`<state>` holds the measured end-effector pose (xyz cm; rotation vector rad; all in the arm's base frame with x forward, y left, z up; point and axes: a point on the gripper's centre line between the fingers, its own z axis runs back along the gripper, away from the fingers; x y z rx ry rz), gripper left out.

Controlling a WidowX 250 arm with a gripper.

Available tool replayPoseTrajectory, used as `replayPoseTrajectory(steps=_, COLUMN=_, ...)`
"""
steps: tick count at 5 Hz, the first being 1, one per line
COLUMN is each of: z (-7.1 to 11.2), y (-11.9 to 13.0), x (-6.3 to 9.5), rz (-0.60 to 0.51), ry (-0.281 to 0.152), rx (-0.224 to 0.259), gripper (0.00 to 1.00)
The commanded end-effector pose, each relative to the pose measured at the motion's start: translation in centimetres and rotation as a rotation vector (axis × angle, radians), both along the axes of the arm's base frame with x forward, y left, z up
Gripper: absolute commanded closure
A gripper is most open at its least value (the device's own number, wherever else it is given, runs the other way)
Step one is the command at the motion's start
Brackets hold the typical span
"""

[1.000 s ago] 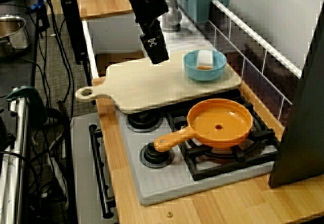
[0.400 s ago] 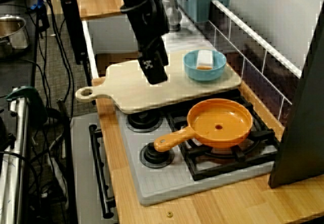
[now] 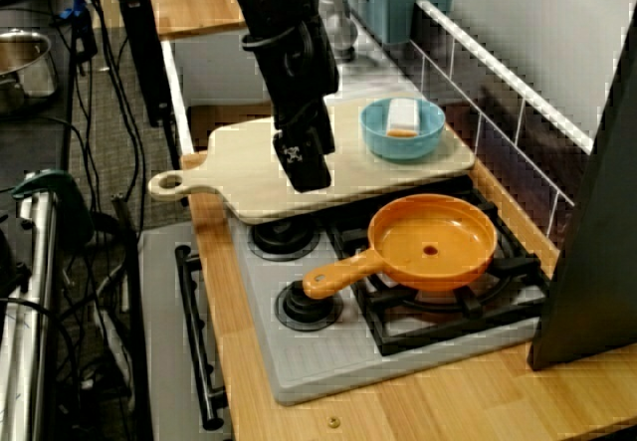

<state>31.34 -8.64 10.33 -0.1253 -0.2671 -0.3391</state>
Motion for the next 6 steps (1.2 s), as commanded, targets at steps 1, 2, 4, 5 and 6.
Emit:
replayPoseTrajectory(steps=1, z=1.0, y=-0.5, x=1.3, rz=0.099, ry=-0.033, rx=-0.023, gripper=0.00)
replayPoseTrajectory(steps=2, z=0.9, y=-0.3, x=2.2, rz=0.174, ry=-0.029, rx=-0.026, gripper=0.00)
replayPoseTrajectory(steps=4, z=0.5, y=-0.5, x=3.7, rz=0.256, ry=-0.025, rx=-0.038, gripper=0.00)
replayPoseTrajectory(steps=5, z=0.4, y=-0.8, x=4.4, rz=0.291, ry=-0.032, rx=-0.043, gripper=0.00)
replayPoseTrajectory(steps=6, z=0.2, y=-1.1, x=5.1, rz=0.309, ry=-0.026, rx=-0.048, gripper=0.00)
